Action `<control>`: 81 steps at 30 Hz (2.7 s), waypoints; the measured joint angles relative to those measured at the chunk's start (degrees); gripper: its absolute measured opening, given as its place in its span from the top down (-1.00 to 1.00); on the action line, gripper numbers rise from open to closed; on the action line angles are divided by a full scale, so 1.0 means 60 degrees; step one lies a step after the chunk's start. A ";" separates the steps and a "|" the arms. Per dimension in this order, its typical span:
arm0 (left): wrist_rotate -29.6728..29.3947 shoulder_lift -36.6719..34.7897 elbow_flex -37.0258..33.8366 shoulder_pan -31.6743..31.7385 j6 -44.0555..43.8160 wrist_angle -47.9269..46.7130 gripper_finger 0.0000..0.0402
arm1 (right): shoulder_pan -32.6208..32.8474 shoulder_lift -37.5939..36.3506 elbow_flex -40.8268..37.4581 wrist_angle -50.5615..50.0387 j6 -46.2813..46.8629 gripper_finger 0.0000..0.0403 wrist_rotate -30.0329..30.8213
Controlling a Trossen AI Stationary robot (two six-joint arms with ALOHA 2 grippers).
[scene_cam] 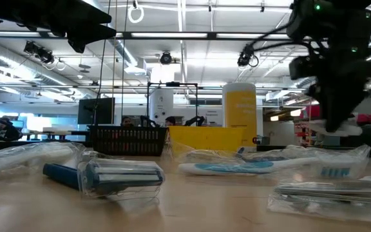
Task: Pick & Place Travel size toiletries
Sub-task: Put the white toothpaste into the bottom yellow bin, then put the silver nail cutter into the top yellow bin
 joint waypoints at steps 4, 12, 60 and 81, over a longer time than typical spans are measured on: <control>-0.0063 0.0000 0.0000 0.0000 0.0005 0.0000 -0.06 | -0.0021 -0.0015 0.0004 0.2676 -0.0304 0.58 0.1292; -0.0063 0.0000 0.0000 0.0000 0.0284 0.0135 -0.06 | -0.0781 0.1177 0.0018 0.8466 -0.2188 0.58 0.0922; -0.0019 0.0004 0.0000 0.0004 0.0204 -0.0405 -0.06 | -0.2369 0.5598 0.3893 0.5233 -0.3932 0.07 -0.1186; 0.0699 0.0007 0.0000 -0.0007 -0.1065 -0.1382 -0.06 | -0.0849 0.3573 0.4320 0.1706 -0.2609 0.17 -0.1249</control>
